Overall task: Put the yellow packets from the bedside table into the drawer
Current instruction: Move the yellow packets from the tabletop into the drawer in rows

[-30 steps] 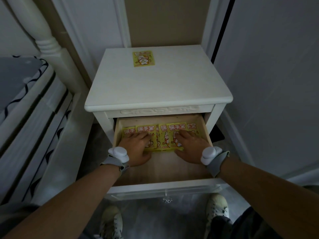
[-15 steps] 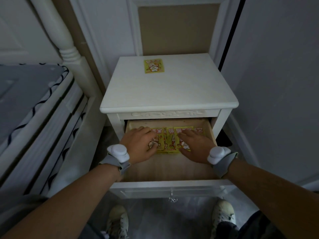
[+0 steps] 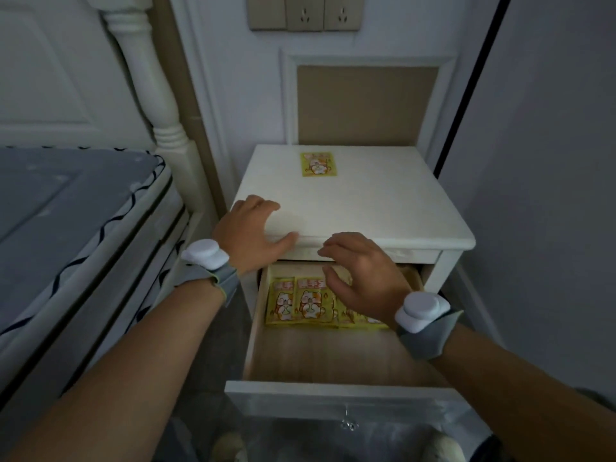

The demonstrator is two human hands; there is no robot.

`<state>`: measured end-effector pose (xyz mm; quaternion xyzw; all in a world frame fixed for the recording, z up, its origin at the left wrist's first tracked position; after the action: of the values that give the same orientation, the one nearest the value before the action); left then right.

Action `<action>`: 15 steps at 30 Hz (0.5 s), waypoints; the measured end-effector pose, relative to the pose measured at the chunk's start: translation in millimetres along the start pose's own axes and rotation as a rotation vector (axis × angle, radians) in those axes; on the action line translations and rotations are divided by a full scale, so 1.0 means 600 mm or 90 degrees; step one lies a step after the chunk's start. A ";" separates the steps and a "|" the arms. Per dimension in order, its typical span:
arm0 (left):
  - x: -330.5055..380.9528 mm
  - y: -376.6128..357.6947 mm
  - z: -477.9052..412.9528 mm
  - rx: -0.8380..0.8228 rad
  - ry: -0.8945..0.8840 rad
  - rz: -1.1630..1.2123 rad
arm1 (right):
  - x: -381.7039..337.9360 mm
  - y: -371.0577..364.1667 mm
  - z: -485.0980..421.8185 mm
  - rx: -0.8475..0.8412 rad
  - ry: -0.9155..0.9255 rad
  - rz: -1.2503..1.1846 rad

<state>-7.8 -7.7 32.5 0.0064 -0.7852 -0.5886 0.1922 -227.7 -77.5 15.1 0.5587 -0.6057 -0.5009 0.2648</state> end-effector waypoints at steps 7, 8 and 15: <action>-0.071 -0.012 -0.044 -0.132 0.144 0.023 | 0.029 -0.015 -0.088 0.001 -0.064 -0.027; -0.067 -0.015 -0.043 -0.164 0.158 0.017 | 0.035 -0.018 -0.097 0.004 -0.081 -0.027; -0.061 -0.053 -0.051 -0.209 0.192 -0.041 | 0.121 -0.053 -0.232 -0.079 -0.191 0.009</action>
<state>28.4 -37.1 -0.8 0.0877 -0.6404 -0.7069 0.2873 -109.1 -185.1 19.0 0.4557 -0.6102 -0.6135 0.2087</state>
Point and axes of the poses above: each hand's wrist, its own z-axis away from the middle knuckle, its own y-axis out of the back of the hand, x = y × z, the point moved 3 cm from there along -z, towards the middle knuckle, and after that the axes turned 10 degrees about -x, right-handed, at the moved point
